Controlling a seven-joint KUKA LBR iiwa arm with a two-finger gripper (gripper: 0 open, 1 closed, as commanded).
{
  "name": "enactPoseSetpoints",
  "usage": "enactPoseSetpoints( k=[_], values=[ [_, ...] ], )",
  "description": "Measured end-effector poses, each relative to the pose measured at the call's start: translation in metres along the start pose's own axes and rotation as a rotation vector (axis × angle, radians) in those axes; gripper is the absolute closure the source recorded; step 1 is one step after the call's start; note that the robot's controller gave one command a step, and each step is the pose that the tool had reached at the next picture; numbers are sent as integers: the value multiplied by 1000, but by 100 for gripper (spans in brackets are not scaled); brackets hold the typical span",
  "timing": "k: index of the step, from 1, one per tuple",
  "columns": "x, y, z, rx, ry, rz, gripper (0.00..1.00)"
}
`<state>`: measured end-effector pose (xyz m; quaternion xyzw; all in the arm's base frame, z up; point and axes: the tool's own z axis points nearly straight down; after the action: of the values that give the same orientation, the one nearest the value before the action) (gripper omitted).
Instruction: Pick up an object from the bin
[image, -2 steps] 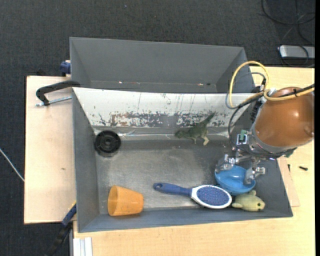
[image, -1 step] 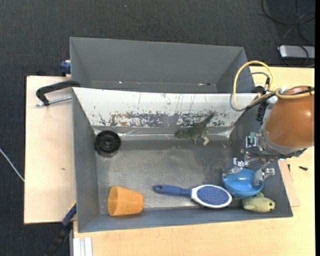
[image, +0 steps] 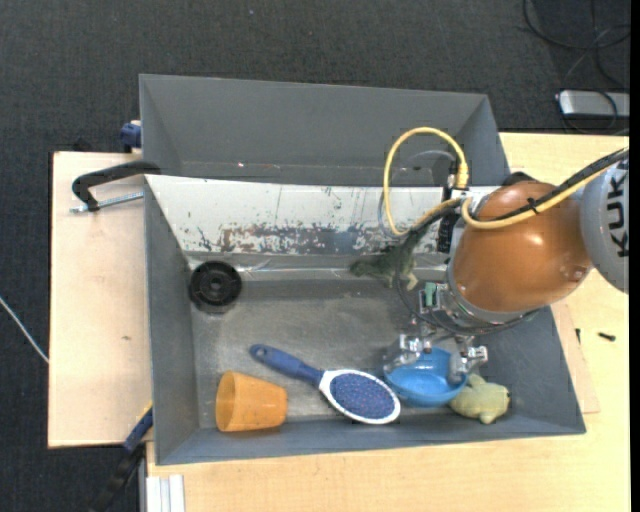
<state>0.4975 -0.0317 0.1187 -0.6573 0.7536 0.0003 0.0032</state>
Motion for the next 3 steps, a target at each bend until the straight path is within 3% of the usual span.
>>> enactPoseSetpoints(
  k=[1, 2, 3],
  values=[
    [-3, -4, 0, -1, 2, -302, 0],
    [-94, -19, 2, 2, -1, -510, 0],
    [-108, 17, 2, -4, 4, -577, 0]
  ],
)
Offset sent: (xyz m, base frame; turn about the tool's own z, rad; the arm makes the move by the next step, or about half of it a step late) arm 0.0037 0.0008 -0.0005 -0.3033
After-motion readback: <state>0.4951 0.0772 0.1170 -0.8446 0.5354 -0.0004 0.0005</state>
